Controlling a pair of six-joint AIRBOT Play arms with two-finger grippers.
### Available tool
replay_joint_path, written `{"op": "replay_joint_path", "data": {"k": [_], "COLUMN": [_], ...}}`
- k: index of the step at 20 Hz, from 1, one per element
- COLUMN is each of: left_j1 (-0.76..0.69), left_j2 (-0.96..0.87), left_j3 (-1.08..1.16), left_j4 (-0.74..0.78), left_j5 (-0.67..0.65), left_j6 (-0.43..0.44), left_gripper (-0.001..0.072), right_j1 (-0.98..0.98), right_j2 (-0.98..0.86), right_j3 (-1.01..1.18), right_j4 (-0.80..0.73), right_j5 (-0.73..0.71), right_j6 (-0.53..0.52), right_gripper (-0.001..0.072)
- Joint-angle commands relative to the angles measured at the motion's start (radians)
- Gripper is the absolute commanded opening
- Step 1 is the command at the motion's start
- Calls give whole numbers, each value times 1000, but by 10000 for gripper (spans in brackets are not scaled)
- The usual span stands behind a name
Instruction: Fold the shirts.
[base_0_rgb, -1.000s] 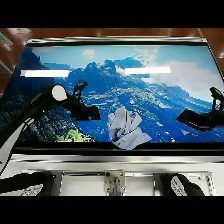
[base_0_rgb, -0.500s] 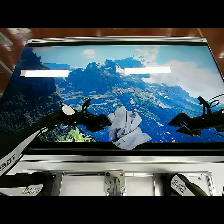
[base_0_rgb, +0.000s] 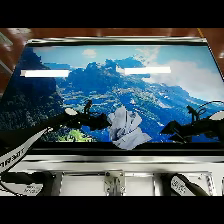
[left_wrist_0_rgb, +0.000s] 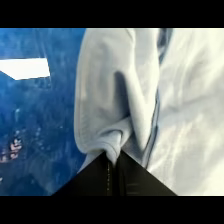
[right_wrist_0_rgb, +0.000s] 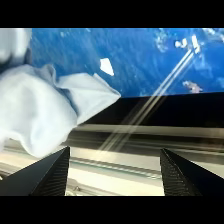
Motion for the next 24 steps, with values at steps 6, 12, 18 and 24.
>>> {"op": "replay_joint_path", "data": {"k": [6, 12, 18, 24], "left_j1": [28, 40, 42, 73], "left_j2": [40, 50, 51, 247], "left_j3": [0, 0, 0, 15], "left_j4": [-6, -8, -8, 84], "left_j5": [-61, -83, -85, 21], "left_j6": [55, 69, 85, 110], "left_gripper": [43, 43, 43, 40], "right_j1": [249, 297, 303, 303], "right_j2": [-147, -209, -208, -31], "right_j3": [-108, -108, -108, 23], "right_j4": [208, 206, 198, 79], "right_j5": [-265, -378, -407, -313], "right_j6": [36, 83, 131, 23], "right_gripper": [675, 649, 66, 65]}}
